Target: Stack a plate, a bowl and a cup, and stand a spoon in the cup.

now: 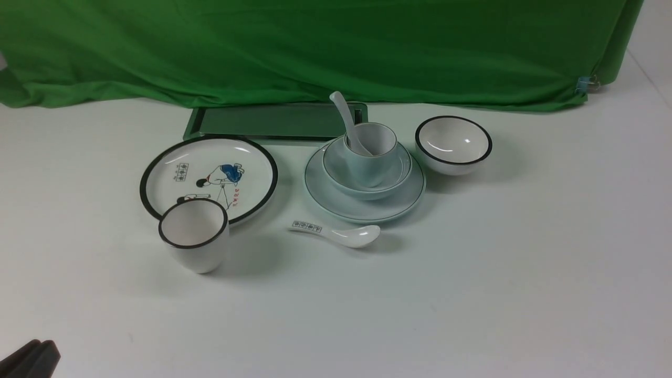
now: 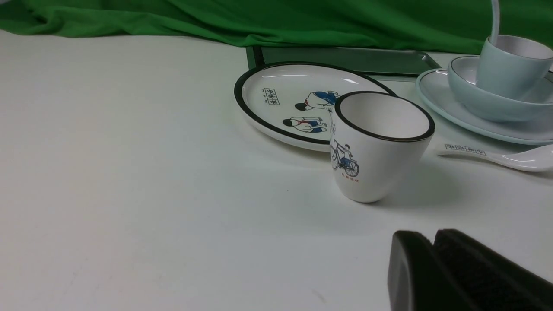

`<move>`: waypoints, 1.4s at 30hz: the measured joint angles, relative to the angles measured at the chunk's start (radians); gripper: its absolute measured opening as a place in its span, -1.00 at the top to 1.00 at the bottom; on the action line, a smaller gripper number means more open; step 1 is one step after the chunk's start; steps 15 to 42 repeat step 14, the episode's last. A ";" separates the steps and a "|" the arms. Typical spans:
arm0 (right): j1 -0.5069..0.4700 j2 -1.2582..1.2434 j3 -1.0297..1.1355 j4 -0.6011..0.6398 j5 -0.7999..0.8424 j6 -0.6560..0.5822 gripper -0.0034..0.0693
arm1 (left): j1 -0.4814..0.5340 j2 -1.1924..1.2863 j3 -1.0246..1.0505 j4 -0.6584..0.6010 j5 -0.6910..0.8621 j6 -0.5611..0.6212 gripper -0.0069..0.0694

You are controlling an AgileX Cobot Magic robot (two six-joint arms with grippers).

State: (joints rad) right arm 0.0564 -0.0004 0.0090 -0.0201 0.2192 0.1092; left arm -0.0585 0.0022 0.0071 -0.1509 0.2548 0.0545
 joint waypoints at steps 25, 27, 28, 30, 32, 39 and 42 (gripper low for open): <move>0.000 0.000 0.000 0.000 0.000 0.000 0.33 | 0.000 0.000 0.000 0.000 0.000 0.000 0.75; 0.000 0.000 0.000 0.000 0.000 0.000 0.33 | 0.000 0.000 0.000 0.000 0.000 0.000 0.75; 0.000 0.000 0.000 0.000 0.000 0.000 0.33 | 0.000 0.000 0.000 0.000 0.000 0.000 0.75; 0.000 0.000 0.000 0.000 0.000 0.000 0.33 | 0.000 0.000 0.000 0.000 0.000 0.000 0.75; 0.000 0.000 0.000 0.000 0.000 0.000 0.33 | 0.000 0.000 0.000 0.000 0.000 0.000 0.75; 0.000 0.000 0.000 0.000 0.000 0.000 0.33 | 0.000 0.000 0.000 0.000 0.000 0.000 0.75; 0.000 0.000 0.000 0.000 0.000 0.000 0.33 | 0.000 0.000 0.000 0.000 0.000 0.000 0.75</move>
